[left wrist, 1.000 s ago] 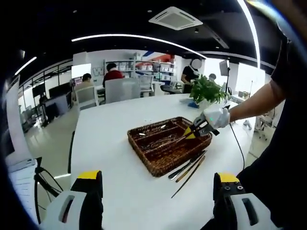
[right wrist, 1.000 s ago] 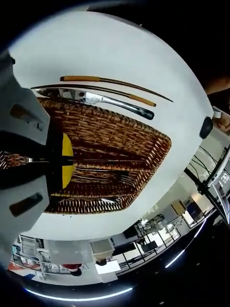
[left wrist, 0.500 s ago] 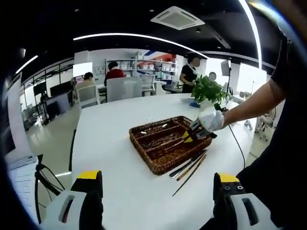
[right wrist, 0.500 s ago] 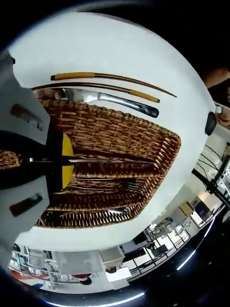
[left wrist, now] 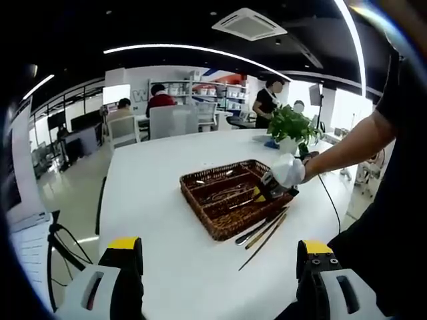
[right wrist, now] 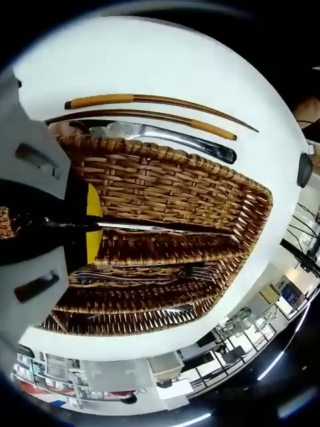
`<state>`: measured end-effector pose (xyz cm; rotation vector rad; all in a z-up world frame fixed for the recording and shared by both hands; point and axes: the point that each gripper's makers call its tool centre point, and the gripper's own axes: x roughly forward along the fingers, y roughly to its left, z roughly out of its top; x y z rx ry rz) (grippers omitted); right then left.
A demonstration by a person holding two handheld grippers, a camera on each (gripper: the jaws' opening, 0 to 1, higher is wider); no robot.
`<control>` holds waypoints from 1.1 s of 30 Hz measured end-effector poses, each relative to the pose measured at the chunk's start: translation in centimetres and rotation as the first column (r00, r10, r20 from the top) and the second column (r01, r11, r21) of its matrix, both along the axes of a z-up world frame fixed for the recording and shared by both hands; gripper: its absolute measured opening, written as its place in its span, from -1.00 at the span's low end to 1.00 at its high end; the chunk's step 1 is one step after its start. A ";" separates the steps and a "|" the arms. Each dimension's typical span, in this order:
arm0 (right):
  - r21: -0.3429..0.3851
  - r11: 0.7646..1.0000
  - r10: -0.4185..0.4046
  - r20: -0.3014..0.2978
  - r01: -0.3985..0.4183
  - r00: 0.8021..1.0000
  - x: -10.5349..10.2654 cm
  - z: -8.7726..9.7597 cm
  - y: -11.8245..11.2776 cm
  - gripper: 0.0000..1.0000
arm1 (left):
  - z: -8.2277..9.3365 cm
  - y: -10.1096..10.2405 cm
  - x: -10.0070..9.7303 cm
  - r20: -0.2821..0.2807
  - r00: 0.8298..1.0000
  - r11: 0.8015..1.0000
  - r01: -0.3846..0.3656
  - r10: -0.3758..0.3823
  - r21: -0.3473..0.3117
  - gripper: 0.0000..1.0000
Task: Arrange the knives, forks, and spoons in their matching storage slots by inserting each utensil handle-first until every utensil is classified and aligned in the correct compartment
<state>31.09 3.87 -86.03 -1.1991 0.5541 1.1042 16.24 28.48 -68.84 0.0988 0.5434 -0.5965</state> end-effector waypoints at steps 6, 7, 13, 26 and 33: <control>0.024 1.000 0.004 0.018 -0.004 1.000 -0.2 0.3 0.1 -0.91 | 0.0 -0.7 0.4 0.002 1.000 1.000 0.017 -0.017 0.000 1.00; 0.027 1.000 0.003 0.017 -0.004 1.000 -0.4 0.4 0.2 -0.86 | 0.1 -0.8 0.4 0.003 1.000 1.000 0.018 -0.018 -0.001 1.00; 0.037 0.999 -0.003 0.026 0.002 1.000 -0.4 0.9 -0.1 -0.75 | 0.1 -1.1 0.5 0.007 1.000 1.000 0.026 -0.026 0.000 1.00; 0.102 0.993 -0.064 0.033 0.060 0.997 -0.5 2.7 -1.0 -0.73 | 0.5 -1.8 0.6 0.015 0.999 0.999 0.040 -0.039 -0.001 1.00; 0.272 0.950 -0.167 0.024 0.154 0.986 0.4 6.5 -0.7 -0.23 | 0.8 -2.7 1.2 0.027 0.998 0.998 0.057 -0.057 -0.004 1.00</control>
